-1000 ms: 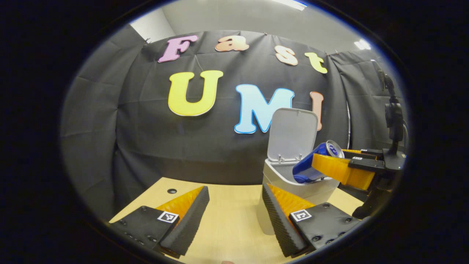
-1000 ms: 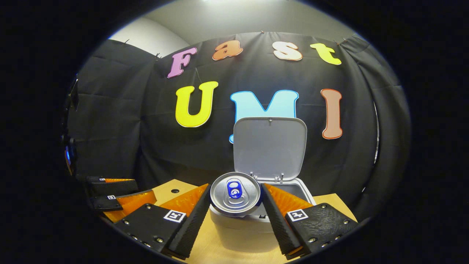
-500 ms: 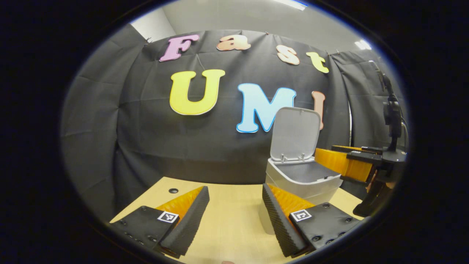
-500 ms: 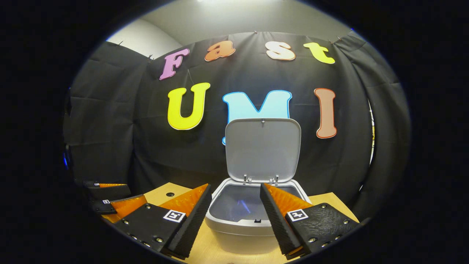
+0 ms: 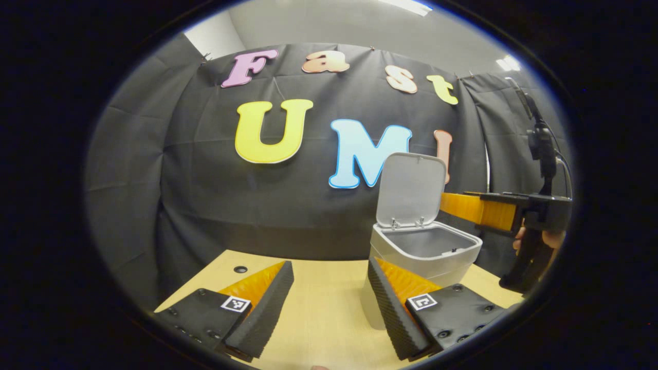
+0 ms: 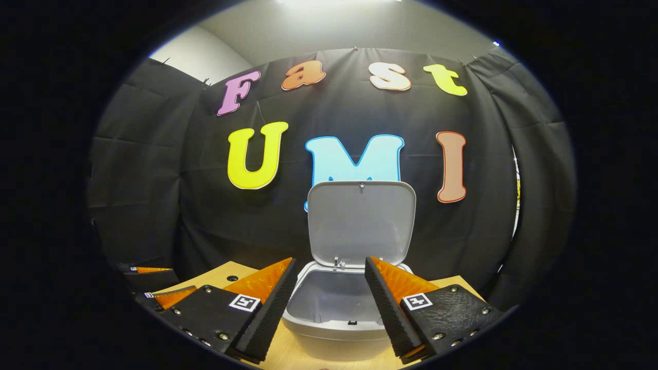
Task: Press the lid of the desktop garbage bin to open it, pick up the crumpled paper on the desktop and throw it into the bin, then pick up the pop can on the desktop and drop it into the bin, and finally close the garbage bin lid.
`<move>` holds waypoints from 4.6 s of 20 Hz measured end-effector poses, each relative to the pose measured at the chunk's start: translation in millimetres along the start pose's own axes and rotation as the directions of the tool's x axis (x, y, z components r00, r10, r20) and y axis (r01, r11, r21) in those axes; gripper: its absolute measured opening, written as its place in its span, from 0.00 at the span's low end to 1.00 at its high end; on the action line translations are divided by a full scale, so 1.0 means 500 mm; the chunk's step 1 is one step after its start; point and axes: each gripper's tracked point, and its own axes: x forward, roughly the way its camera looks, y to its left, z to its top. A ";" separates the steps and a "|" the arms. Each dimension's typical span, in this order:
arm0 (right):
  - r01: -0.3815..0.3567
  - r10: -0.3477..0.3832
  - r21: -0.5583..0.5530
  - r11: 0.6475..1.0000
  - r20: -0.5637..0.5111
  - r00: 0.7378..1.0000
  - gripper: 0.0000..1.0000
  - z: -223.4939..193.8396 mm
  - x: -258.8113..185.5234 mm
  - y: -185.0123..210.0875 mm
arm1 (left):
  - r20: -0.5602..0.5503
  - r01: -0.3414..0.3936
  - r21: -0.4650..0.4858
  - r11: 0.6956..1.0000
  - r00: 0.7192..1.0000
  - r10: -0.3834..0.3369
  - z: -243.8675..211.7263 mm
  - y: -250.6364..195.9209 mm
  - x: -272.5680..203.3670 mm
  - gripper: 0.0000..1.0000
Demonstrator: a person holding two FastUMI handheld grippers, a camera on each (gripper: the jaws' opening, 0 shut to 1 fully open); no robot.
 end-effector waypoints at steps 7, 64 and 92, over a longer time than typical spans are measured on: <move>0.102 -0.102 -0.019 0.995 0.027 0.994 0.86 0.080 0.040 -0.040 | 0.008 0.097 0.013 0.995 0.995 -0.097 0.003 -0.012 -0.008 0.95; 0.133 -0.134 0.024 0.991 0.069 0.989 0.86 0.157 0.163 -0.092 | 0.053 0.037 -0.025 0.999 0.998 -0.035 -0.001 0.019 -0.060 0.95; 0.093 -0.090 0.022 0.995 -0.101 0.991 0.86 -0.096 0.071 -0.056 | 0.038 0.024 0.005 1.000 0.999 -0.024 -0.019 -0.004 -0.074 0.96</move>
